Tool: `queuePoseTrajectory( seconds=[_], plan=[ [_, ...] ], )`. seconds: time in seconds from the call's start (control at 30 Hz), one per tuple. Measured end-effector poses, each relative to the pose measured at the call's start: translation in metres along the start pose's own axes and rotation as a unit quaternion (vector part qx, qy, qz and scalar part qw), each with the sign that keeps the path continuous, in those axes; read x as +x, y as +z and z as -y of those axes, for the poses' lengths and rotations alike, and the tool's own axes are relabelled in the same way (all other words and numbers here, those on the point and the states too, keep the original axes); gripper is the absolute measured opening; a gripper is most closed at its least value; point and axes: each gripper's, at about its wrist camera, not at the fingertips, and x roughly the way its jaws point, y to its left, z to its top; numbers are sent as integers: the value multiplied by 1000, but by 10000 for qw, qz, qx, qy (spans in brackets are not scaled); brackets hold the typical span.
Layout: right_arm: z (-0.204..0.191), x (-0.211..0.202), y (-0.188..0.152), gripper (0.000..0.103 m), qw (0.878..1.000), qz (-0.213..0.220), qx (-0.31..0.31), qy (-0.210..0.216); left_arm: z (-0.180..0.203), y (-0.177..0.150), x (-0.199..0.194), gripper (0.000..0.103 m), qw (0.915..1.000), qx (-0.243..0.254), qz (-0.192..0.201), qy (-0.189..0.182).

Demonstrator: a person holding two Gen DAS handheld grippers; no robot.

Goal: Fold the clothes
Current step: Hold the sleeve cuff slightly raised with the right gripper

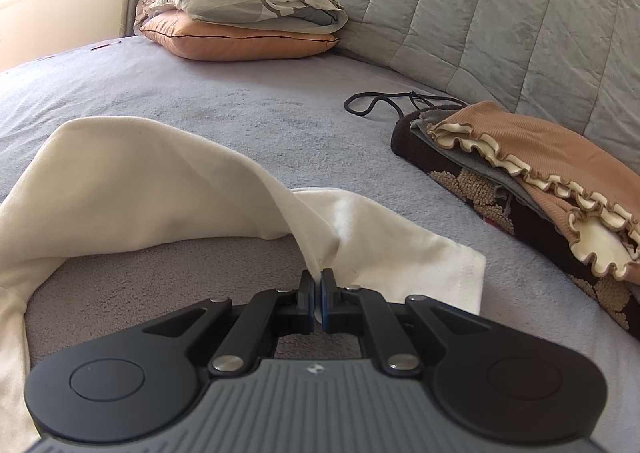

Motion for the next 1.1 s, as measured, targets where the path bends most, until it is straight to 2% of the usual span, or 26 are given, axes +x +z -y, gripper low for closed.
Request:
queuePoseTrajectory(
  seconds=[1.1],
  plan=[
    [-5, 1, -3, 4, 9999, 38, -134, -102, 0, 0, 0, 103, 10000, 0, -1, 0]
  ],
)
